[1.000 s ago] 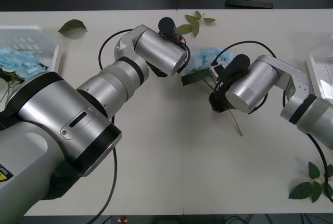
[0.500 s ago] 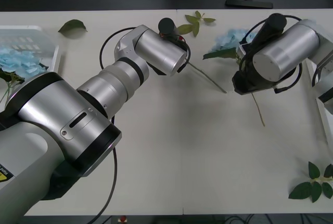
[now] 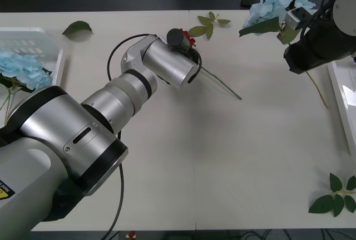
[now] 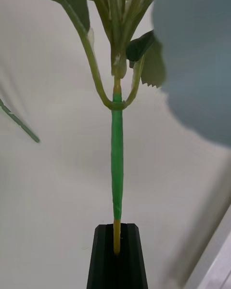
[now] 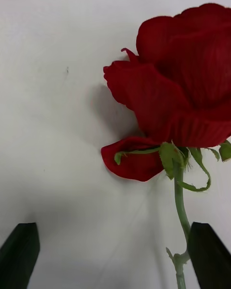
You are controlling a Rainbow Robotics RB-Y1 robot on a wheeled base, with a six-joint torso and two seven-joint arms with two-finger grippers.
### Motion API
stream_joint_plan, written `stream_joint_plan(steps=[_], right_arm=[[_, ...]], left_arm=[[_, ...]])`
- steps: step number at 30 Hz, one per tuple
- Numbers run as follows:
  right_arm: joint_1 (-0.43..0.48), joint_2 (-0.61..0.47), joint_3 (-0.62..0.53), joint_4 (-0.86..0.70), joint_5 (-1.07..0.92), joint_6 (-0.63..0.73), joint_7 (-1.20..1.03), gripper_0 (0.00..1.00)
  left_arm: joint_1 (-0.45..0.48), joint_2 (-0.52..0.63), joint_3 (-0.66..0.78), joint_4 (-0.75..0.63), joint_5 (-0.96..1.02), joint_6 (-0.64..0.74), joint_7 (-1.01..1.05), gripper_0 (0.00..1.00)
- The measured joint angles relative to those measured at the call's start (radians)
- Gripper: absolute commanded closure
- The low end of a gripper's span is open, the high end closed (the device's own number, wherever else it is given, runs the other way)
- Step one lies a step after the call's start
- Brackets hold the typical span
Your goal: Place the red flowers into the right box and the blue flowers into the left box. If a person shows an open palm, hand one flower to the person first, then continue sorting.
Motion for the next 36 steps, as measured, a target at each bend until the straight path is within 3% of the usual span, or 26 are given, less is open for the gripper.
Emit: stream_joint_plan(steps=[2, 3, 4, 5, 11, 14, 23, 26, 29, 31, 36], right_arm=[[0.0, 0.0, -0.043, -0.029, -0.008, 0.028, 0.056, 1.0], [0.0, 0.0, -0.061, -0.041, -0.013, 0.038, 0.083, 1.0], [0.0, 0.0, -0.078, -0.058, -0.017, 0.049, 0.113, 1.0], [0.0, 0.0, -0.094, -0.074, -0.018, 0.059, 0.135, 1.0], [0.0, 0.0, -0.184, -0.188, -0.06, 0.095, 0.178, 1.0], [0.0, 0.0, -0.259, -0.233, -0.134, 0.096, 0.178, 1.0], [0.001, -0.001, -0.508, -0.267, -0.376, 0.034, 0.178, 1.0], [0.022, -0.002, -0.518, -0.267, -0.456, -0.12, 0.178, 1.0], [0.069, -0.004, -0.499, -0.269, -0.511, -0.284, 0.178, 1.0], [0.098, -0.004, -0.478, -0.273, -0.533, -0.364, 0.18, 1.0], [0.171, -0.014, -0.396, -0.289, -0.58, -0.65, 0.219, 1.0]], left_arm=[[0.001, 0.0, 0.0, 0.0, 0.0, 0.0, -0.001, 0.38], [0.002, 0.0, 0.0, 0.0, 0.0, 0.0, -0.002, 0.28], [0.003, 0.0, 0.0, 0.0, 0.0, 0.0, -0.004, 0.03], [0.004, 0.0, 0.0, 0.0, 0.0, 0.0, -0.007, 0.0], [0.005, 0.0, 0.001, -0.013, 0.005, 0.001, -0.02, 0.0], [0.003, 0.0, 0.03, -0.031, 0.008, 0.08, -0.102, 0.0], [-0.056, 0.079, 0.31, -0.163, 0.1, 0.511, -0.837, 0.0], [-0.067, 0.168, 0.367, -0.22, 0.192, 0.631, -1.011, 0.0], [-0.068, 0.259, 0.492, -0.256, 0.295, 0.719, -1.468, 0.0], [-0.068, 0.303, 0.582, -0.256, 0.353, 0.759, -1.661, 0.0], [-0.068, 0.389, 0.655, -0.256, 0.428, 0.84, -1.698, 0.0]])
